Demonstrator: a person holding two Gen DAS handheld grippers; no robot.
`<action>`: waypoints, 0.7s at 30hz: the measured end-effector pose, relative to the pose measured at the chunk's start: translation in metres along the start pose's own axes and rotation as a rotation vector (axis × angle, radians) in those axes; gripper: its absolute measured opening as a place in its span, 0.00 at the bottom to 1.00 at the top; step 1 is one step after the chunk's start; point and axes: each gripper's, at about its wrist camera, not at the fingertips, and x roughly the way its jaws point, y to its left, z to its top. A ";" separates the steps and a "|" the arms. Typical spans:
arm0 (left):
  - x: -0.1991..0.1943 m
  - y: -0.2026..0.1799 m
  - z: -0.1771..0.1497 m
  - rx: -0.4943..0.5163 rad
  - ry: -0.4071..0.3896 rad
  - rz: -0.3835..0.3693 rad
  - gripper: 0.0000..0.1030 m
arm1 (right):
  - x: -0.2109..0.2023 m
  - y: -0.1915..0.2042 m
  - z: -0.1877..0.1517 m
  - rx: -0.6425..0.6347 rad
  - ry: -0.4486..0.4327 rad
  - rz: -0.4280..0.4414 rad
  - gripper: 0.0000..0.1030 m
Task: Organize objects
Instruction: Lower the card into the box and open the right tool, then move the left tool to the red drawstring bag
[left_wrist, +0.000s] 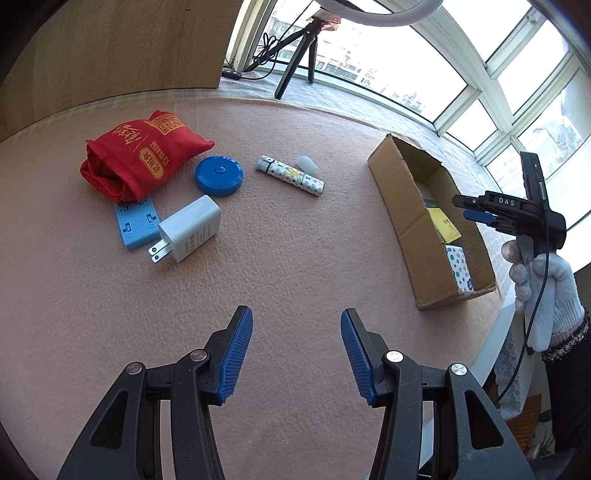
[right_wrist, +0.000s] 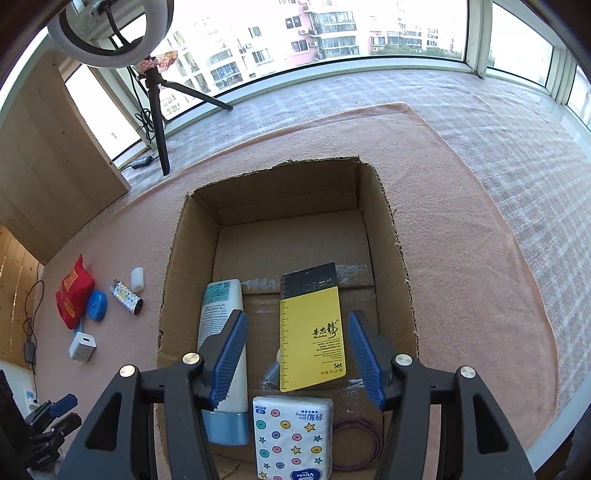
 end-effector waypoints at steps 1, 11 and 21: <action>-0.001 0.002 0.000 -0.001 -0.002 0.002 0.52 | -0.002 0.002 -0.001 0.001 -0.003 0.005 0.51; -0.015 0.029 -0.002 -0.043 -0.030 0.032 0.52 | -0.028 0.046 -0.015 -0.051 -0.046 0.099 0.51; -0.035 0.074 0.018 -0.103 -0.091 0.092 0.52 | -0.030 0.108 -0.037 -0.120 -0.017 0.233 0.51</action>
